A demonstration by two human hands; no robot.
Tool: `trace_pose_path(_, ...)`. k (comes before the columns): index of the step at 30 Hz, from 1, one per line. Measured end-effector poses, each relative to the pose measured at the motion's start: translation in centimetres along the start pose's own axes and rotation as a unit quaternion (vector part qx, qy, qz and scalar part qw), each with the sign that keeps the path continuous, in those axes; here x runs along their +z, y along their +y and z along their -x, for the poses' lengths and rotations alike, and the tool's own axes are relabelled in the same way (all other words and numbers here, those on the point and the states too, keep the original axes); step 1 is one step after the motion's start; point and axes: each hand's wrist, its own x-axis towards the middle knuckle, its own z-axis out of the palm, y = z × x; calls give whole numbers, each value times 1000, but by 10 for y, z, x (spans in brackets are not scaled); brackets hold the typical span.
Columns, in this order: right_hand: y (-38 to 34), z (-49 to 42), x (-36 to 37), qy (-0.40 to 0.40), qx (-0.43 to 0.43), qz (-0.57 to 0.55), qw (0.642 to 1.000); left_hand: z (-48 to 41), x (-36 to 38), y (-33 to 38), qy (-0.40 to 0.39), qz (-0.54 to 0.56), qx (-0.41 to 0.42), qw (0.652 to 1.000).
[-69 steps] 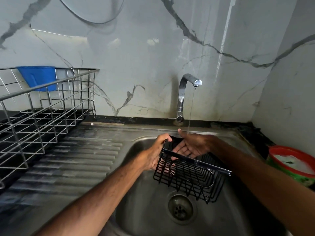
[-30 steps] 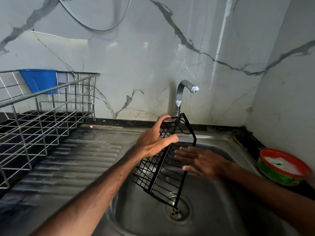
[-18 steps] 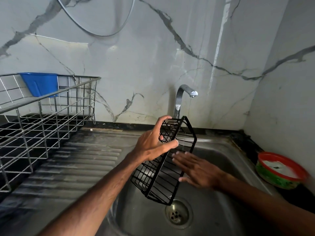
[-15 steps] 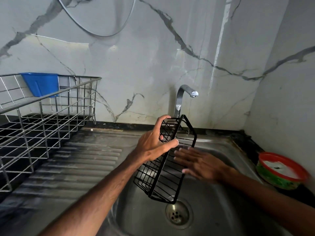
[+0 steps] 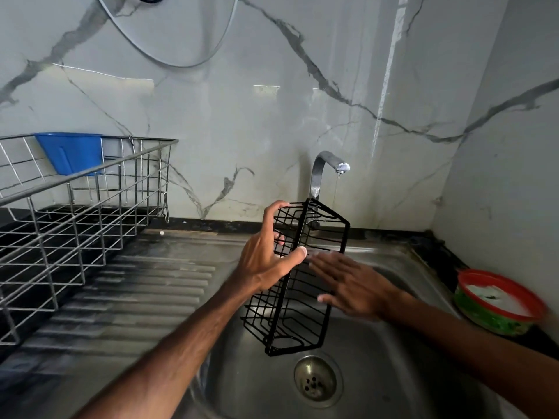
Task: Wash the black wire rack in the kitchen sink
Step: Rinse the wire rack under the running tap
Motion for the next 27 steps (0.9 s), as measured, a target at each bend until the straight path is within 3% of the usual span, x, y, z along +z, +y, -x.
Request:
trace_pose_path(5,47,-19,-15,-2,77,33,996,1,3,-4,15,24,14,1000)
trace_pose_path(8,36,-22,-16,6,112,43,993,0,3,-10,22,29,23,999)
trace_pose_path(14,-7,-2,-3,-27,-6,26,999,1,2,-21,48,25,24,998)
trace_pose_path(22,30,-31,-19,-21,100,52,993,1,5,-19,95,47,1,994)
trace_pose_path(27,-25,5,9,-42,0,9,999,3,8,-14,127,70,-22,989)
